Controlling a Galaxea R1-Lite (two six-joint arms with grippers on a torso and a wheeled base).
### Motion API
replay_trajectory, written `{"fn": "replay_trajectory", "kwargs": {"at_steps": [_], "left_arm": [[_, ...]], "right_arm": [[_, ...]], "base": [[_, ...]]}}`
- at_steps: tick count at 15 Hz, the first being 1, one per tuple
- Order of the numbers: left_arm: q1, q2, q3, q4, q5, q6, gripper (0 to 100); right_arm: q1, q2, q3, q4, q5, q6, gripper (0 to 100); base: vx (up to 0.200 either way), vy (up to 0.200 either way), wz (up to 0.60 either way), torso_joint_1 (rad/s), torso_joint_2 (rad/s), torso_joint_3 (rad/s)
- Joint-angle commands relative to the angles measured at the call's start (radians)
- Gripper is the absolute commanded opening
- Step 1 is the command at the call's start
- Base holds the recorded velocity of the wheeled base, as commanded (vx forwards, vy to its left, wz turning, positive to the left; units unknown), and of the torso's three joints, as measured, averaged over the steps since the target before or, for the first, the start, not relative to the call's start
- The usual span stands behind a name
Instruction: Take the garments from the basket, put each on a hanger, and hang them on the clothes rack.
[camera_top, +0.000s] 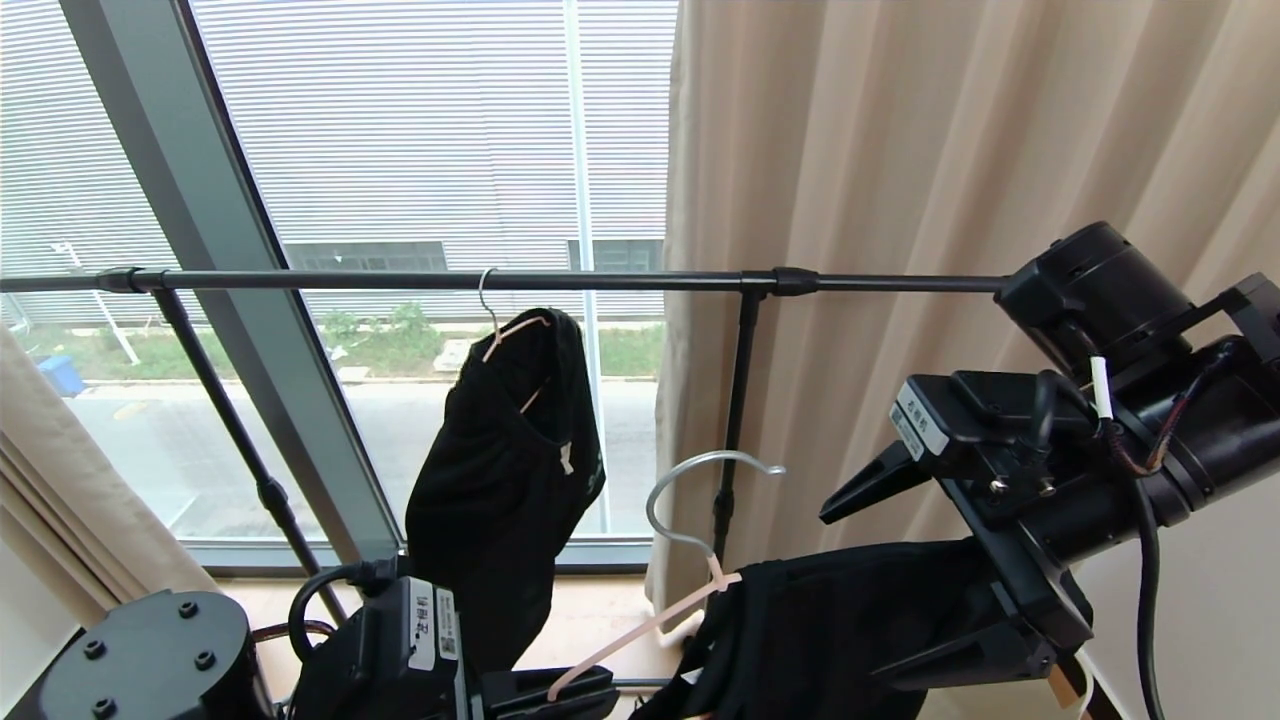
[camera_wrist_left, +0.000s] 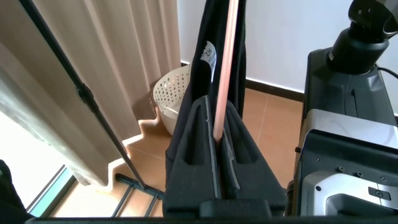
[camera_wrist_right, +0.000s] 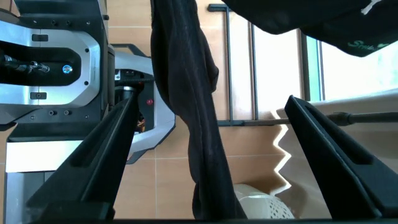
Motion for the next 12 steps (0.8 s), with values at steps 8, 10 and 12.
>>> {"fn": "replay_trajectory", "kwargs": {"at_steps": [8, 10, 12], "left_arm": [[-0.005, 0.005, 0.001, -0.001, 0.0, 0.0, 0], [-0.005, 0.005, 0.001, 0.001, 0.0, 0.0, 0], [-0.005, 0.005, 0.001, -0.001, 0.0, 0.0, 100]], "right_arm": [[0.008, -0.003, 0.006, -0.004, 0.0, 0.013, 0], [0.008, -0.006, 0.007, -0.003, 0.0, 0.013, 0], [0.008, -0.012, 0.007, -0.003, 0.0, 0.013, 0]], "base": [[0.0, 0.0, 0.0, 0.0, 0.0, 0.0], [0.0, 0.0, 0.0, 0.0, 0.0, 0.0], [0.0, 0.0, 0.0, 0.0, 0.0, 0.0]]}}
